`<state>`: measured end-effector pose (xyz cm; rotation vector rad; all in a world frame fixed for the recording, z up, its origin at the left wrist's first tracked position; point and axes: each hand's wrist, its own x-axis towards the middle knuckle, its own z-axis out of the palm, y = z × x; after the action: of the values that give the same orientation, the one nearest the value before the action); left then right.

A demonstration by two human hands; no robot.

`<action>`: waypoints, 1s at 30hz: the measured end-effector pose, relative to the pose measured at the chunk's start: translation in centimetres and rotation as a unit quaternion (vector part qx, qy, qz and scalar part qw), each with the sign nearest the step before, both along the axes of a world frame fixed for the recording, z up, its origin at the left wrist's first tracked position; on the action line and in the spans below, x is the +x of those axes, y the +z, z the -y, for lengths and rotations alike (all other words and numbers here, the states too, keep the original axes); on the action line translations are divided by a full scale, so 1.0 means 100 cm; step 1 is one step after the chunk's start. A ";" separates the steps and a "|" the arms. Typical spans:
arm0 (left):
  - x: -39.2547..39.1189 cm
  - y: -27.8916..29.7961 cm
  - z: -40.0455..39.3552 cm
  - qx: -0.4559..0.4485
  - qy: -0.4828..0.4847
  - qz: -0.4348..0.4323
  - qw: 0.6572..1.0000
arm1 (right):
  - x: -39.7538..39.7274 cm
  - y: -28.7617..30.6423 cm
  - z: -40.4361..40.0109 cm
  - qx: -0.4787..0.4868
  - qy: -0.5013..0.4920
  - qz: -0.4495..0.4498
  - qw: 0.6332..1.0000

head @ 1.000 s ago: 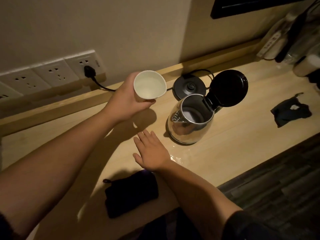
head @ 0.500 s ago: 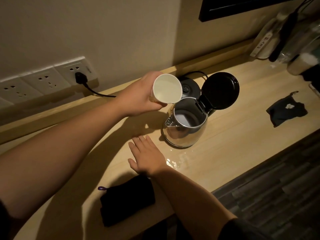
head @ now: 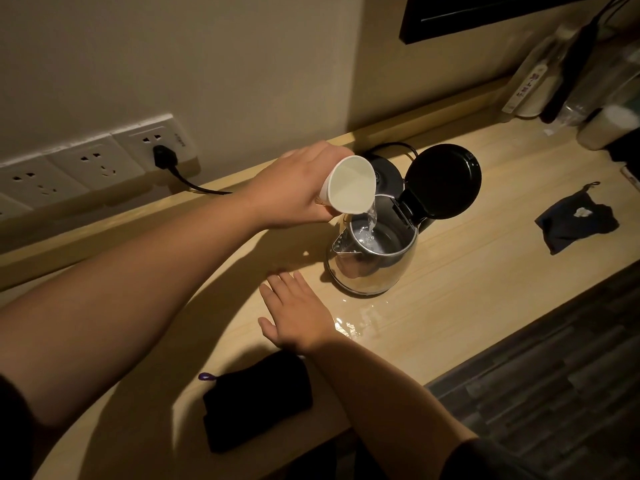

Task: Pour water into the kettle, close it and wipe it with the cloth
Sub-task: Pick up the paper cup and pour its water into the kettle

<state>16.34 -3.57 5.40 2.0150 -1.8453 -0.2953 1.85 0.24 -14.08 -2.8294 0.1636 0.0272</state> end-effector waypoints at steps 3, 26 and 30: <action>-0.001 0.002 0.002 0.001 -0.004 0.004 1.000 | 0.000 -0.001 0.000 -0.002 -0.002 0.002 1.000; -0.002 0.007 0.006 -0.012 -0.027 0.040 0.999 | 0.000 0.001 0.000 -0.017 -0.002 -0.004 1.000; -0.002 0.008 0.006 -0.010 -0.032 0.043 0.999 | 0.000 0.001 0.000 -0.022 -0.001 -0.007 1.000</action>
<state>16.10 -4.15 6.16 1.9867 -1.9591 -0.2098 1.87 0.28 -13.97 -2.8742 0.1736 0.0434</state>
